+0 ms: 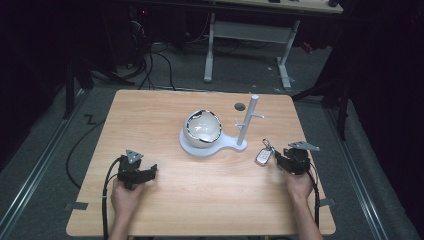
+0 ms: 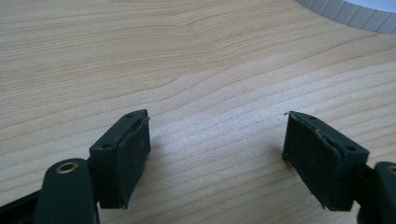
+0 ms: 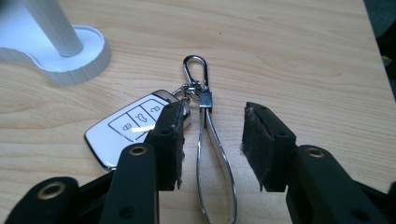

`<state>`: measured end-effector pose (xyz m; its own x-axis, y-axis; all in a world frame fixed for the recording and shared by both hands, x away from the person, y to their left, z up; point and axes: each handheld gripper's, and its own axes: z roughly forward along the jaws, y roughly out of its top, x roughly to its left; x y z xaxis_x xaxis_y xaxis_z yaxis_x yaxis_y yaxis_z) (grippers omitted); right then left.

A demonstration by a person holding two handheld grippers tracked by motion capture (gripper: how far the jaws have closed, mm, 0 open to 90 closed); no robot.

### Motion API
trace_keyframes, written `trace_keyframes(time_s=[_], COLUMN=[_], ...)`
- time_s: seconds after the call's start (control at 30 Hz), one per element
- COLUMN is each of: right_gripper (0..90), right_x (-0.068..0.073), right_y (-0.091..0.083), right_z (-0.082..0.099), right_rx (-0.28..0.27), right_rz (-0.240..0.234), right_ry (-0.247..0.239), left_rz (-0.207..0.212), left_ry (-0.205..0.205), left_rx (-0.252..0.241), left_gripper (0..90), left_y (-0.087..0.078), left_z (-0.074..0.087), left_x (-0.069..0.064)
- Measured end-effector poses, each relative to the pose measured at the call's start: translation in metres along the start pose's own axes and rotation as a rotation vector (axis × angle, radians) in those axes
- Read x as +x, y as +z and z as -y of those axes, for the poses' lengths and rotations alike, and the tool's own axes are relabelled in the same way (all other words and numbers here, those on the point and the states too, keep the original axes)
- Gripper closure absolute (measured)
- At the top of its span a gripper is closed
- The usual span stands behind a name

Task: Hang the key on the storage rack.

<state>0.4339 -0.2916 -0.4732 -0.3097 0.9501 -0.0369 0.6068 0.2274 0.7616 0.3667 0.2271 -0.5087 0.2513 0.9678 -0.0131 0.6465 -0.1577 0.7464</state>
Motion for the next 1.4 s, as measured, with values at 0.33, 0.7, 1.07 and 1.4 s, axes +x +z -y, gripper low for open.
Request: trace_keyframes(time_s=[0.33,0.7,1.07,1.4], right_gripper=[64.2,73.1,82.0,82.2], right_x=[0.001,0.003,0.0,0.003], right_y=[0.018,0.034,0.037,0.016], right_z=[-0.004,-0.007,-0.005,-0.007], right_rx=[0.045,0.094,0.101,-0.038], right_rz=[0.007,0.004,-0.02,-0.026], right_ry=[-0.005,-0.013,-0.013,-0.029], left_rz=[0.0,0.001,0.001,-0.001], left_ry=[-0.001,-0.001,-0.002,0.002], left_rx=[-0.001,-0.001,-0.002,0.0], left_gripper=[23.3,23.3,23.4,23.2], left_y=[0.0,0.0,0.0,0.0], left_z=[0.0,0.0,0.0,0.0], left_x=[0.0,0.0,0.0,0.0])
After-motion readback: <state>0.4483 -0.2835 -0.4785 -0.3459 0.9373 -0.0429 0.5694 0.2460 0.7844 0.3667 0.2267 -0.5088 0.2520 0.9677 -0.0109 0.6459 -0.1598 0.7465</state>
